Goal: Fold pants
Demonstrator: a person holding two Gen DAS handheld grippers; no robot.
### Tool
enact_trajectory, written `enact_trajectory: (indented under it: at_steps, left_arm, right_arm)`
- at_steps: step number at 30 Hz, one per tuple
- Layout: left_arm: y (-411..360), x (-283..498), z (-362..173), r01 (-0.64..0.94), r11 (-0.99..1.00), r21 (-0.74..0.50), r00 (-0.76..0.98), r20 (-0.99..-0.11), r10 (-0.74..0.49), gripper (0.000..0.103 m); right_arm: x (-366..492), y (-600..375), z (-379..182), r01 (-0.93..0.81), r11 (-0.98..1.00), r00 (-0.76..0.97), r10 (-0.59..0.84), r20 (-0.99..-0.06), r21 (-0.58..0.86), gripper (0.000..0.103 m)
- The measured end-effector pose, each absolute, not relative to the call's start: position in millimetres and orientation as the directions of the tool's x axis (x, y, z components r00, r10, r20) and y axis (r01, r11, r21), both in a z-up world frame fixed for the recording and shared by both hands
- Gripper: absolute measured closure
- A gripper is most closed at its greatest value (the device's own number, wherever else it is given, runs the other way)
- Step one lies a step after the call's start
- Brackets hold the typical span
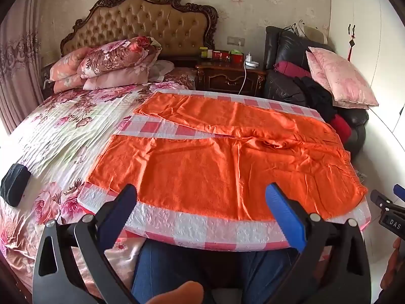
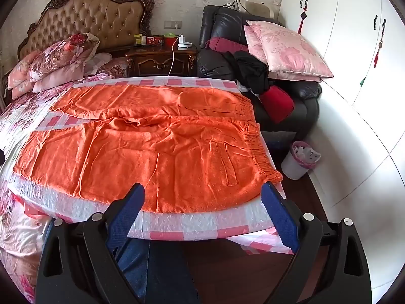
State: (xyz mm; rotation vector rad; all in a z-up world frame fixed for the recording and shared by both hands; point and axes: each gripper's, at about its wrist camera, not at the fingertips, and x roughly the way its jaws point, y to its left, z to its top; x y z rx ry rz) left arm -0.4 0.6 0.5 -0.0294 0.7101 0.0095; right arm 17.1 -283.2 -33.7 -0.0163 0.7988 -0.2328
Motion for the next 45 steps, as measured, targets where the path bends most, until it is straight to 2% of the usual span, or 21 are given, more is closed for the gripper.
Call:
enact_trajectory:
  at_steps: [45]
  left_arm:
    - [-3.3,-0.5,0.4,-0.004,0.999,-0.033,0.746,-0.666,-0.019,0.001]
  right_arm:
    - [18.9,-283.5,-26.6,0.193,0.977,0.666,-0.197,-0.719,-0.089,0.013]
